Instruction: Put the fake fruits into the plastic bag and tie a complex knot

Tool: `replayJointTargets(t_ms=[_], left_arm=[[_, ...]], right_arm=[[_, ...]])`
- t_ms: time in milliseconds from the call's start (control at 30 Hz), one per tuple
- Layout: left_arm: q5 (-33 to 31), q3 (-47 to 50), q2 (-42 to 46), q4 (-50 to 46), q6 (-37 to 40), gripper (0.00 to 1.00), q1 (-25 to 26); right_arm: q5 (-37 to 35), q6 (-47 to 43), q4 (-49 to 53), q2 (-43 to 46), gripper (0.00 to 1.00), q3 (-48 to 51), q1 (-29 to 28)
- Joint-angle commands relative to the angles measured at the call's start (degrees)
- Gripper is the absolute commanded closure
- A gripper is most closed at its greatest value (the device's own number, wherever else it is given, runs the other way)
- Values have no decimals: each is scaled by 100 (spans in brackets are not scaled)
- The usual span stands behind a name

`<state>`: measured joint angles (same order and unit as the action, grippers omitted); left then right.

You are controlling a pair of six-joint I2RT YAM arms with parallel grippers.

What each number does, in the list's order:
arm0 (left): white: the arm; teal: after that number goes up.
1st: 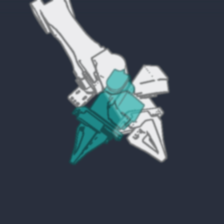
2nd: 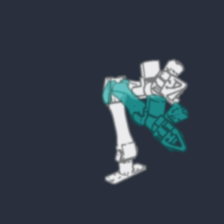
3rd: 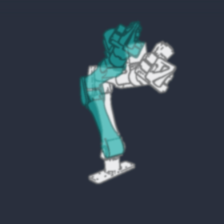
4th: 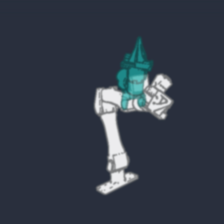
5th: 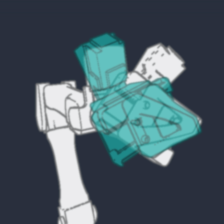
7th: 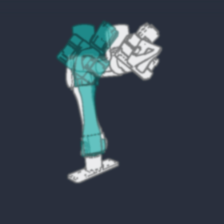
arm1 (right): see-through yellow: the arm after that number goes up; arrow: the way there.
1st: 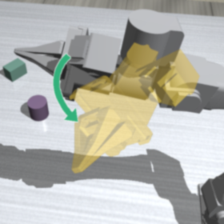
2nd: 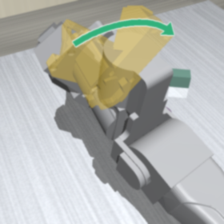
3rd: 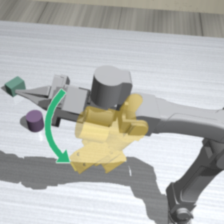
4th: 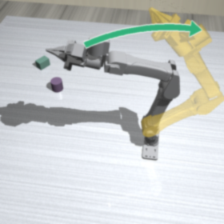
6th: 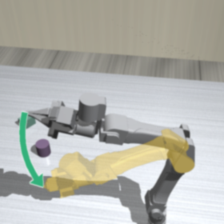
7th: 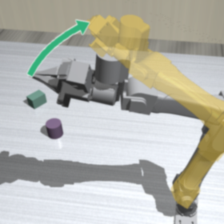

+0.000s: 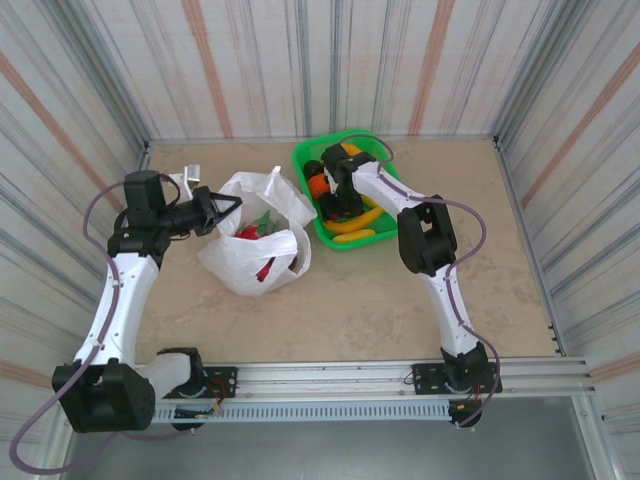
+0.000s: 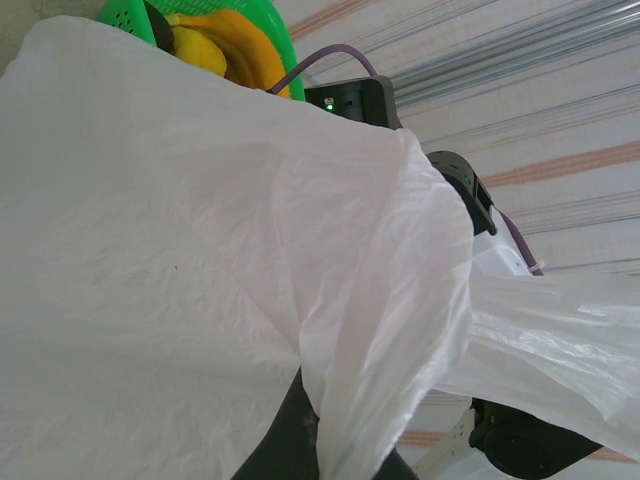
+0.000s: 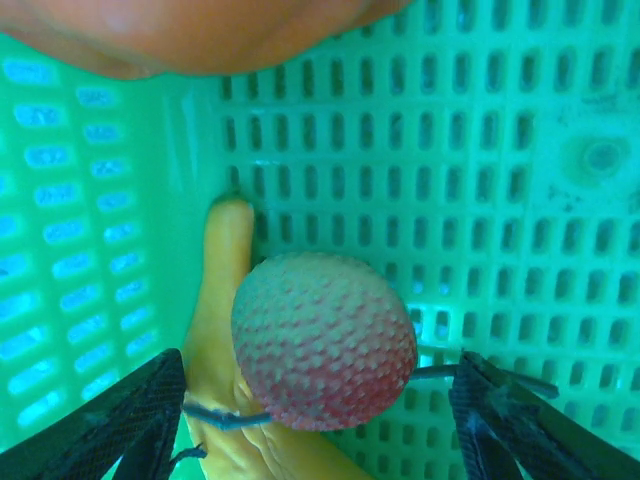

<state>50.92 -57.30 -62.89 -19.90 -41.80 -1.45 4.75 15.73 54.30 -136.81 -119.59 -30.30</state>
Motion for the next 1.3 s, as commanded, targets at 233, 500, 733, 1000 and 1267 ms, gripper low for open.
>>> replayJointTargets(t_ms=[233,500,733,1000,1267], left_arm=[[-47,-1,89,-102,99,100,-33],[-73,-16,85,-113,120,100,-35],[-78,-44,38,-111,119,100,-33],[-74,-61,8,-111,122,100,-31],[-67,-83,5,-115,140,100,-35]], right_arm=[[-137,120,-284,-218,39,-152,290],[-124,170,-448,-227,39,-438,520],[-64,62,-427,-259,33,-599,543],[-126,3,-398,-448,33,-754,551],[-207,5,-21,-667,37,-928,482]])
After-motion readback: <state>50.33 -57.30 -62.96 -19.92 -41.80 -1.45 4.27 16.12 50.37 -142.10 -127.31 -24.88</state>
